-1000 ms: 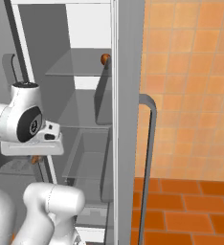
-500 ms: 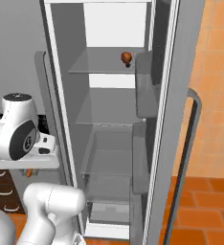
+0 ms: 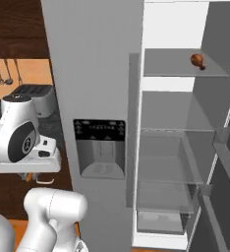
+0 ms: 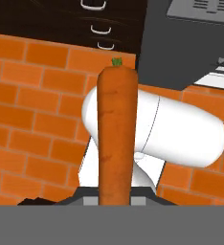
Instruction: Place one carrot and one chicken drumstick in each tupperware on the nearby counter, to pack two identical lunches.
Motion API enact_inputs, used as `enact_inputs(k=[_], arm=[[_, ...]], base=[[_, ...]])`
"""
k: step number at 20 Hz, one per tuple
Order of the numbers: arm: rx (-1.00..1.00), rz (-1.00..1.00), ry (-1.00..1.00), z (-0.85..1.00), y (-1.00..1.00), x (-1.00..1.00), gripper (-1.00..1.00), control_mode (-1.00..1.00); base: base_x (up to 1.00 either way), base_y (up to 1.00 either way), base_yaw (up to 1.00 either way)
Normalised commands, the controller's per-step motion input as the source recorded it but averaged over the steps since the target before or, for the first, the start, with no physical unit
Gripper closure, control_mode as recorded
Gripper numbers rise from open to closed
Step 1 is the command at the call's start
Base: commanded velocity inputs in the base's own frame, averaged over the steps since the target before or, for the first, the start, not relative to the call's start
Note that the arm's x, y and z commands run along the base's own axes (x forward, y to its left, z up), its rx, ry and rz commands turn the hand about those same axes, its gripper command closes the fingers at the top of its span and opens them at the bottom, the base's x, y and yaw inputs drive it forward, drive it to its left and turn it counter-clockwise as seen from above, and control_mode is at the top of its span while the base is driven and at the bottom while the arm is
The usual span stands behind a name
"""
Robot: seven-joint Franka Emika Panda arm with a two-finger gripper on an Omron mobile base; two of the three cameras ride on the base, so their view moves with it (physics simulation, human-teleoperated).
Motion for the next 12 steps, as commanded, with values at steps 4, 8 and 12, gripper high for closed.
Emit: enact_inputs(k=[4, 8, 12], arm=[[0.00, 0.00, 0.00, 0.00, 0.00, 0.00, 1.00, 1.00], [0.00, 0.00, 0.00, 0.00, 0.00, 0.00, 1.00, 1.00], [0.00, 0.00, 0.00, 0.00, 0.00, 0.00, 1.00, 1.00]], base=[[0.00, 1.00, 0.00], [0.09, 1.00, 0.00], [0.14, 1.00, 0.00]])
